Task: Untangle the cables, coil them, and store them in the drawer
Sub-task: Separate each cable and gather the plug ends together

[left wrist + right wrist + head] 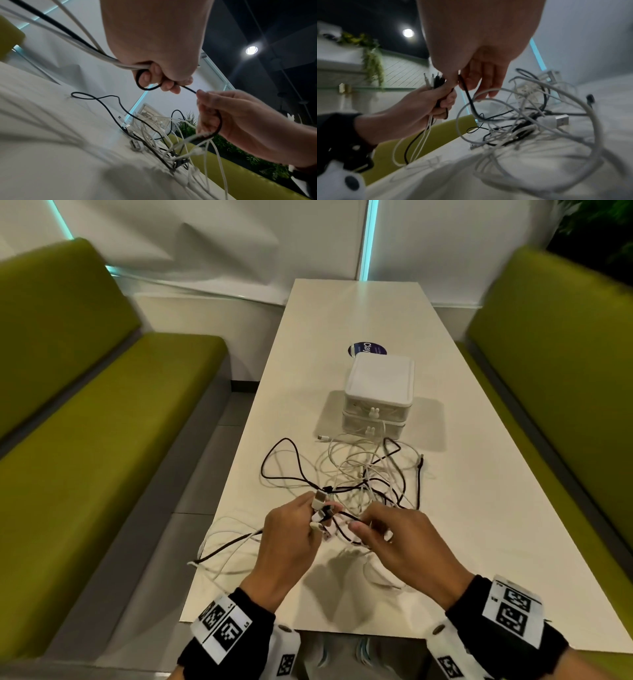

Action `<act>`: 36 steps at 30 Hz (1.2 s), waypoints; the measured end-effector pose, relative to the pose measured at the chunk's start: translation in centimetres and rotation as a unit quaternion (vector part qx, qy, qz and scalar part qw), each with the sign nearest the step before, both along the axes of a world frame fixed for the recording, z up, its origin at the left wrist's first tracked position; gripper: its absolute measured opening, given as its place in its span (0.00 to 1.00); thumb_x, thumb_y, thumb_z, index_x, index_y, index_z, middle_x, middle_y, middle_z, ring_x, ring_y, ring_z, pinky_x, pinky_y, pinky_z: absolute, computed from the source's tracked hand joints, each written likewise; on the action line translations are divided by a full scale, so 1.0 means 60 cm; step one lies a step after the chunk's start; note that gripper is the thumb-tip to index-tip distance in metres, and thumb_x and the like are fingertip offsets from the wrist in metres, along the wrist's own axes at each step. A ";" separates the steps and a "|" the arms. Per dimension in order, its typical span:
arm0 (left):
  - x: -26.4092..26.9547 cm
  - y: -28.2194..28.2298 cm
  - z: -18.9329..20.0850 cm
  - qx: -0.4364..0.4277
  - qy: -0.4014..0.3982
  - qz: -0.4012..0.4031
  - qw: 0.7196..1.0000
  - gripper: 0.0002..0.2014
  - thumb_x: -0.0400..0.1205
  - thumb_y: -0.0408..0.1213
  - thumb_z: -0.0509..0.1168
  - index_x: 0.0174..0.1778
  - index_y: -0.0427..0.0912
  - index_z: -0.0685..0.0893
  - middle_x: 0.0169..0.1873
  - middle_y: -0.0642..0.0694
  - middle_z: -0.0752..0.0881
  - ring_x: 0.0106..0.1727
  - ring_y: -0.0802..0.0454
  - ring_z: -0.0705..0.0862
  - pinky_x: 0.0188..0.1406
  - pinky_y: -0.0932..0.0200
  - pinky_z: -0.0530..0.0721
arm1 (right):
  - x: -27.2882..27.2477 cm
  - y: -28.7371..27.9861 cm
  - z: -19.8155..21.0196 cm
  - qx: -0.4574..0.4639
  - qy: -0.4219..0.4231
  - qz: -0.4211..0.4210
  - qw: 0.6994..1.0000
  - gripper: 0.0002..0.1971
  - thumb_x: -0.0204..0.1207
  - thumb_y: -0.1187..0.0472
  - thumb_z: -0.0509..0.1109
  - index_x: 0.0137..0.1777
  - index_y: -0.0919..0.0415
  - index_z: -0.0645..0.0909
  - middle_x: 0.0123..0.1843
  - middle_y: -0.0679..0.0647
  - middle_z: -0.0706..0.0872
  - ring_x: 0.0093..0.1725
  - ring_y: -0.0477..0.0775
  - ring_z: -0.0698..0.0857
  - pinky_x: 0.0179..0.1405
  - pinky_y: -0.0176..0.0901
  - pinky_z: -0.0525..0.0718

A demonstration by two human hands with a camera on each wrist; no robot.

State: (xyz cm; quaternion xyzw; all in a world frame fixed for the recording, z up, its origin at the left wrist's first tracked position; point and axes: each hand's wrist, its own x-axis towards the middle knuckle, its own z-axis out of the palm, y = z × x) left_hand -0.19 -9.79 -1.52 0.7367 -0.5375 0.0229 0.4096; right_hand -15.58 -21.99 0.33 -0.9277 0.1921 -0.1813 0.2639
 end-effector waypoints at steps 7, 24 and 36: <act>0.014 0.006 0.010 -0.038 0.198 0.120 0.972 0.18 0.85 0.44 0.64 0.26 0.55 0.79 0.29 0.73 0.84 0.31 0.68 0.80 0.32 0.73 0.70 | 0.014 -0.002 -0.010 -0.085 0.084 0.070 0.990 0.17 0.83 0.41 0.51 0.39 0.48 0.72 0.36 0.41 0.79 0.48 0.49 0.76 0.49 0.49 0.75; 0.011 0.020 0.029 -0.048 0.308 -0.056 0.949 0.16 0.86 0.46 0.60 0.68 0.57 0.83 0.71 0.58 0.80 0.71 0.52 0.80 0.71 0.43 0.77 | 0.041 -0.005 -0.026 0.244 0.025 -0.064 0.967 0.20 0.86 0.50 0.60 0.35 0.60 0.78 0.33 0.51 0.89 0.36 0.45 0.87 0.46 0.52 0.85; -0.030 -0.009 0.027 0.079 0.131 -0.094 0.984 0.36 0.76 0.21 0.59 0.71 0.67 0.74 0.64 0.74 0.78 0.59 0.68 0.82 0.62 0.62 0.82 | 0.037 -0.020 -0.013 0.150 0.045 -0.036 0.987 0.09 0.85 0.54 0.62 0.48 0.48 0.84 0.35 0.48 0.87 0.35 0.45 0.81 0.33 0.34 0.72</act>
